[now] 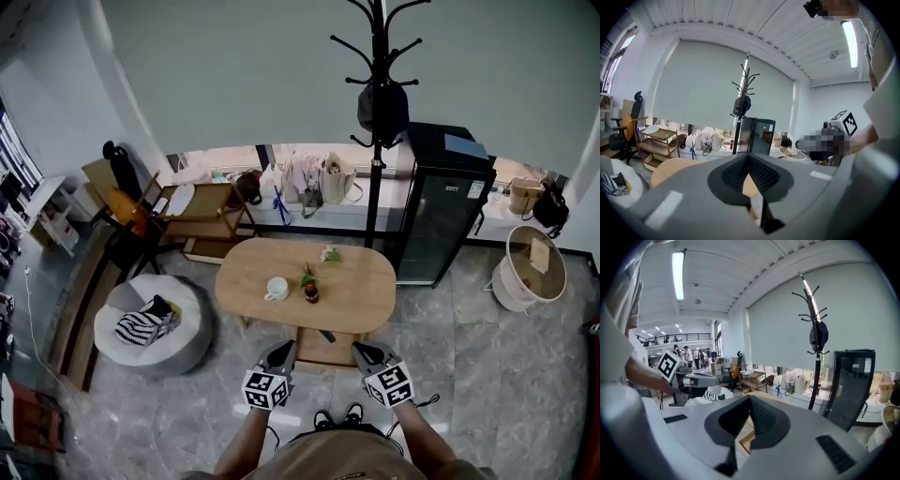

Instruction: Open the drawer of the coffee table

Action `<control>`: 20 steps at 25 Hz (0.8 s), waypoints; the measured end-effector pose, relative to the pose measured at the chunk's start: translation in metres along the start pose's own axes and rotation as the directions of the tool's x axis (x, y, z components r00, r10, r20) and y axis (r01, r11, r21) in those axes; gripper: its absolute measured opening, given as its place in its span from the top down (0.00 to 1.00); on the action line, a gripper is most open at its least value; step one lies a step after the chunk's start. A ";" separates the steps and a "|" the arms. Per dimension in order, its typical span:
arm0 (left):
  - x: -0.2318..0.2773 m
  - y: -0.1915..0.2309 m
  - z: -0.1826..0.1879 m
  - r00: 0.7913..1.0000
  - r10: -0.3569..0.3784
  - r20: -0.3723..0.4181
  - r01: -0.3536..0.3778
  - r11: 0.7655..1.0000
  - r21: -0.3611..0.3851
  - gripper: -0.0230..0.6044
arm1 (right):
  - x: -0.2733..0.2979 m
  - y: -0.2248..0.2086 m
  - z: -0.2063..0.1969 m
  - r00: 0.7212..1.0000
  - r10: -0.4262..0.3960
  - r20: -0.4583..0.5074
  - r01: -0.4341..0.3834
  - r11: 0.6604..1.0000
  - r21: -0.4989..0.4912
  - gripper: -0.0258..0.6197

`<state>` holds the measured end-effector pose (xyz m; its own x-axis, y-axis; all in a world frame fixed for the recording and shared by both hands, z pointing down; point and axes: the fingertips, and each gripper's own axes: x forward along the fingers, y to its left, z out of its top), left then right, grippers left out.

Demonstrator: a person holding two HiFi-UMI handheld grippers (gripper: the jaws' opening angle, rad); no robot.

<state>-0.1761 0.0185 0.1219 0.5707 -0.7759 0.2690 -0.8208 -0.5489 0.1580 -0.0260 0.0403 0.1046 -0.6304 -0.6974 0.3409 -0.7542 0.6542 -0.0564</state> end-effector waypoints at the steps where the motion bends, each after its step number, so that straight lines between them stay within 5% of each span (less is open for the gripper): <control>1: -0.001 -0.001 0.006 1.000 0.009 0.000 -0.009 0.999 0.033 0.95 | -0.001 -0.001 0.009 1.000 -0.003 0.022 0.003 1.000 0.006 0.95; 4: -0.007 -0.005 0.025 0.999 0.051 0.005 -0.051 0.994 0.100 0.95 | -0.002 -0.002 0.030 0.997 -0.004 0.072 0.002 1.000 0.024 0.95; 12: -0.008 -0.015 0.071 0.996 0.069 0.058 -0.074 0.994 0.085 0.95 | -0.017 -0.005 0.078 0.986 -0.001 0.166 0.003 1.000 -0.012 0.95; 20: -0.013 -0.001 0.092 0.987 0.133 0.088 -0.145 0.977 0.158 0.95 | -0.019 -0.008 0.116 0.973 -0.011 0.231 0.024 0.998 -0.051 0.95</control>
<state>-0.1804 0.0004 0.0305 0.4566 -0.8662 0.2032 -0.8807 -0.4725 -0.0351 -0.0291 0.0145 -0.0108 -0.6471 -0.7536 0.1157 -0.7587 0.6514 -0.0003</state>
